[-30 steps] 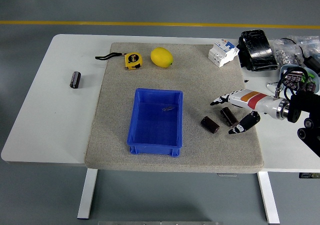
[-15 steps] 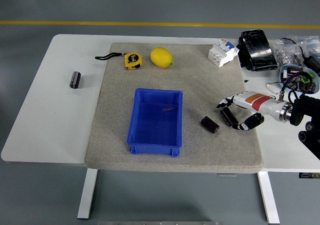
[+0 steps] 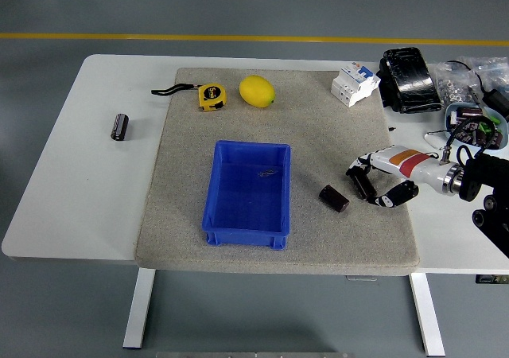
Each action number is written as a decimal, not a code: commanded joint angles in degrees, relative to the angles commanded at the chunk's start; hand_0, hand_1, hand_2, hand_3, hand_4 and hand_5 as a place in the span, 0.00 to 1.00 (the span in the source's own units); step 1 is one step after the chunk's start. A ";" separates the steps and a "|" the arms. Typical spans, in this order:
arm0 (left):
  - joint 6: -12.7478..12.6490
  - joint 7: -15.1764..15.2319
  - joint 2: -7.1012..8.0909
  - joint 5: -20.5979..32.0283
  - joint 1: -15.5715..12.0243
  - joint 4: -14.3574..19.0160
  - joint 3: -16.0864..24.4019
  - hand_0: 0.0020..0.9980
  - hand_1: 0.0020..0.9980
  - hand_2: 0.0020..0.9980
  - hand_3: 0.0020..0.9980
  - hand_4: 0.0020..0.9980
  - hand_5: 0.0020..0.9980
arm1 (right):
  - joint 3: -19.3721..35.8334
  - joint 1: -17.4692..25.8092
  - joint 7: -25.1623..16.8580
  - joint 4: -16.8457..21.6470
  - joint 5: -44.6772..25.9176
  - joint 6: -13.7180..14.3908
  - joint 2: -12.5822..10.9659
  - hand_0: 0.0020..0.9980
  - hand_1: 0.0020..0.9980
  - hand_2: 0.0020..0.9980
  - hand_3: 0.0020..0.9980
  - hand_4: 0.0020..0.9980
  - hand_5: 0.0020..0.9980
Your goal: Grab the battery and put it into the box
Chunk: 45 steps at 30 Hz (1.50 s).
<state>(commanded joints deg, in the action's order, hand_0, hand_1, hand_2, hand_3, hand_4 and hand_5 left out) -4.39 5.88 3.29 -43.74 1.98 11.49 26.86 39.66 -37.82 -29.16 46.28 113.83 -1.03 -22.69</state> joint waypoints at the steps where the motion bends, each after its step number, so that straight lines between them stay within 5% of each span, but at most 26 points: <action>1: 0.01 -0.03 0.02 -0.08 0.01 0.01 0.06 0.70 0.72 0.84 0.82 0.72 1.00 | 0.06 0.01 -0.02 0.07 -0.02 0.03 -0.03 0.56 0.55 0.59 0.62 0.58 0.00; 11: 0.06 -0.21 0.17 -0.75 -0.36 -0.05 0.65 0.69 0.72 0.84 0.82 0.72 1.00 | 1.53 0.72 -0.06 2.07 -0.50 -0.46 -0.63 0.54 0.54 0.58 0.62 0.56 0.00; 20: 0.09 -0.35 0.40 -1.34 -0.87 -0.04 1.21 0.69 0.72 0.84 0.82 0.72 1.00 | 4.25 0.23 0.47 10.73 -2.15 -2.02 -0.99 0.54 0.54 0.58 0.62 0.57 0.00; 26: -0.21 -0.42 0.48 0.10 -1.00 0.08 0.76 0.69 0.72 0.84 0.82 0.71 1.00 | 3.25 -3.04 0.96 14.67 -4.52 -3.65 2.03 0.55 0.55 0.59 0.65 0.63 0.00; 35: -0.61 -0.44 0.65 2.50 -0.30 0.46 -0.01 0.69 0.71 0.84 0.82 0.71 1.00 | -0.71 -8.20 2.22 13.72 -6.11 -4.61 7.84 0.58 0.58 0.62 0.69 0.70 0.00; 36: -0.64 -0.43 0.65 2.53 -0.24 0.47 0.03 0.69 0.71 0.84 0.82 0.71 1.00 | -1.21 -8.55 2.33 13.57 -6.08 -4.71 8.32 0.60 0.63 0.69 0.78 0.82 0.04; 41: -0.71 -0.35 0.71 2.93 -0.01 0.52 -0.21 0.69 0.71 0.84 0.82 0.71 1.00 | -3.31 -9.62 3.01 13.61 -5.54 -5.73 9.98 0.60 0.63 0.69 0.78 0.82 0.04; 42: -0.73 -0.35 0.71 2.99 0.02 0.53 -0.22 0.69 0.71 0.84 0.83 0.72 1.00 | -3.67 -9.68 2.98 13.72 -5.48 -5.88 10.15 0.70 0.71 0.82 0.98 0.91 0.07; 45: -0.72 -0.36 0.71 2.97 0.02 0.55 -0.20 0.69 0.71 0.84 0.83 0.72 1.00 | -4.07 -9.60 2.89 13.91 -5.79 -6.26 10.21 0.70 0.71 0.82 0.98 0.91 0.07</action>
<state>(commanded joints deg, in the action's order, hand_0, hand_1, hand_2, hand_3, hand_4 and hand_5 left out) -5.11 5.52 4.00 -40.77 2.00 12.04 26.66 35.59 -47.43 -26.26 60.19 108.05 -7.29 -12.47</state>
